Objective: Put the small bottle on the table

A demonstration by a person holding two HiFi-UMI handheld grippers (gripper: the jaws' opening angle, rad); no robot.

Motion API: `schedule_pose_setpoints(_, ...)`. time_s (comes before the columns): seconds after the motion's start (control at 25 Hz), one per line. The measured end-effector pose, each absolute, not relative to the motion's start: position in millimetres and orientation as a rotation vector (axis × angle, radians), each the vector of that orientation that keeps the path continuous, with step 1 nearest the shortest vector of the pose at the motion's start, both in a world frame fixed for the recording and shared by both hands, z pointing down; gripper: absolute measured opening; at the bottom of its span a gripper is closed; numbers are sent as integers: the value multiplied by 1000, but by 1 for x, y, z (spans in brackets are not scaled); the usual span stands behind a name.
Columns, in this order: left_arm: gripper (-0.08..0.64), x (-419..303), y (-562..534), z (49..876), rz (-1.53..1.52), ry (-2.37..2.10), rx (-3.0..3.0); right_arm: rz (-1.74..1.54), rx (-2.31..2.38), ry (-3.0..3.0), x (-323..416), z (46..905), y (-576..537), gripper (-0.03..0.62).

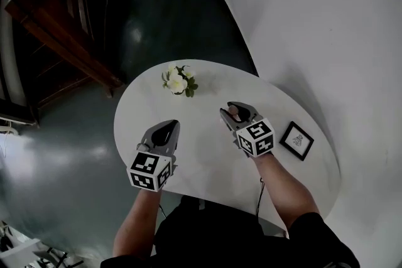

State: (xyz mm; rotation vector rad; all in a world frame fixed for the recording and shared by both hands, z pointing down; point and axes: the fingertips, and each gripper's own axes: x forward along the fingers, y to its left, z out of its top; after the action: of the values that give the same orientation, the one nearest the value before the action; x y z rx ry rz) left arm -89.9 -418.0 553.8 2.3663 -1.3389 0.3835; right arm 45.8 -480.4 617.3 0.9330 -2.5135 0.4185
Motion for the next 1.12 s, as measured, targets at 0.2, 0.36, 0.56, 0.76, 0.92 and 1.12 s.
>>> schedule_pose_setpoints(0.2,12,-96,-416,561,396,-1347,2342,423,929,-2486,37,637,-485,133)
schedule_pose_setpoints(0.36,12,-96,-414,564,402,-1341,2336,441,938,-2476,34,646,-485,133)
schedule_pose_setpoints(0.56,12,-99,-410,563,406,-1336,2343,440,938,-2465,31,651,-481,135)
schedule_pose_setpoints(0.76,12,-100,-405,561,407,-1323,2353,413,909,-2436,29,654,-474,135)
schedule_pose_setpoints(0.92,12,-100,-399,563,424,-1308,2371,400,863,-2417,23,655,-467,152)
schedule_pose_setpoints(1.12,12,-98,-387,555,446,-1283,2419,379,904,-2424,32,637,-463,161)
